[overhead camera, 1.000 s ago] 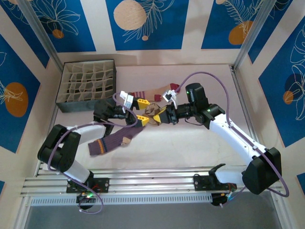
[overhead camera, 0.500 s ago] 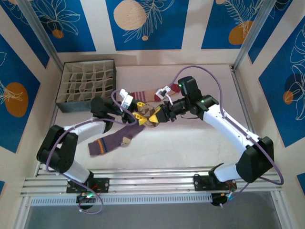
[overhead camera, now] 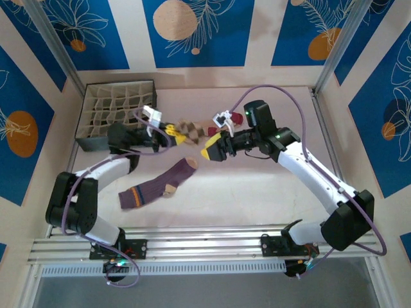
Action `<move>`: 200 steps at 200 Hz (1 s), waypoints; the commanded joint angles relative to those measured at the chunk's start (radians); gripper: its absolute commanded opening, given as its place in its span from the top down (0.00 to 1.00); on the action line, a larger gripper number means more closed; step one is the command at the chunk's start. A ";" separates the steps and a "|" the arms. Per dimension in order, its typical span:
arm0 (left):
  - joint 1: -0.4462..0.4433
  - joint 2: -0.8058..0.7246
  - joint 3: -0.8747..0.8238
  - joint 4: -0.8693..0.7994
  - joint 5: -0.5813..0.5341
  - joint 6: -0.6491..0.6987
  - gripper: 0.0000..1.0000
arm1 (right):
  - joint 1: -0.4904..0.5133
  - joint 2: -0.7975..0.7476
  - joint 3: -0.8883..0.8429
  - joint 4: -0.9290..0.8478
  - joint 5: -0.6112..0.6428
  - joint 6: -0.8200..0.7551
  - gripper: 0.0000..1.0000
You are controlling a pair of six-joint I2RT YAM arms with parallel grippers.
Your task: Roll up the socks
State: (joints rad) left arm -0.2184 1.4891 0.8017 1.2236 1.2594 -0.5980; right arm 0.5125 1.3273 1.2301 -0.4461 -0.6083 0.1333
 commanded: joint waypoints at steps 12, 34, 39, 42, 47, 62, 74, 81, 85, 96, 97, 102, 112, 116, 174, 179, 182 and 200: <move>0.109 -0.120 0.142 -0.787 -0.207 0.473 1.00 | -0.023 0.024 0.039 -0.044 0.338 0.093 0.31; 0.153 -0.085 0.270 -1.119 -0.372 0.633 1.00 | -0.016 0.120 0.120 -0.096 0.398 0.133 0.32; 0.173 -0.068 0.287 -1.129 -0.398 0.611 1.00 | -0.010 0.147 0.143 -0.107 0.418 0.146 0.33; 0.184 -0.059 0.297 -1.138 -0.412 0.599 1.00 | -0.006 0.162 0.157 -0.113 0.431 0.153 0.33; 0.199 -0.042 0.315 -1.162 -0.440 0.587 1.00 | 0.002 0.194 0.183 -0.123 0.453 0.165 0.34; 0.229 0.003 0.386 -1.295 -0.556 0.614 1.00 | 0.038 0.302 0.283 -0.168 0.564 0.215 0.37; 0.241 0.039 0.436 -1.389 -0.653 0.627 1.00 | 0.069 0.422 0.422 -0.270 0.695 0.271 0.38; 0.251 0.061 0.464 -1.427 -0.691 0.618 1.00 | 0.083 0.493 0.502 -0.321 0.728 0.293 0.39; 0.257 0.074 0.479 -1.447 -0.701 0.615 1.00 | 0.093 0.531 0.554 -0.340 0.741 0.300 0.40; 0.271 0.108 0.518 -1.496 -0.723 0.618 1.00 | 0.127 0.623 0.663 -0.359 0.779 0.305 0.40; 0.273 0.111 0.521 -1.500 -0.724 0.620 1.00 | 0.129 0.627 0.671 -0.358 0.781 0.305 0.40; 0.278 0.124 0.532 -1.516 -0.731 0.629 1.00 | 0.149 0.666 0.713 -0.353 0.791 0.307 0.40; 0.289 0.146 0.545 -1.534 -0.754 0.647 1.00 | 0.172 0.745 0.796 -0.335 0.788 0.308 0.39; 0.294 0.153 0.548 -1.535 -0.760 0.652 1.00 | 0.183 0.782 0.832 -0.328 0.778 0.310 0.39; 0.332 0.259 0.573 -1.490 -0.768 0.625 1.00 | 0.280 1.236 1.379 -0.342 0.693 0.366 0.39; 0.333 0.270 0.580 -1.484 -0.758 0.622 1.00 | 0.282 1.248 1.386 -0.325 0.693 0.375 0.39; 0.333 0.277 0.585 -1.481 -0.751 0.619 1.00 | 0.283 1.256 1.387 -0.313 0.693 0.379 0.39; 0.333 0.310 0.608 -1.444 -0.703 0.592 1.00 | 0.280 1.276 1.367 -0.250 0.689 0.393 0.39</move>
State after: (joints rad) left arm 0.1047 1.7611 1.3537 -0.2687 0.4984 0.0242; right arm 0.8040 2.5782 2.5687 -0.7414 0.1005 0.4801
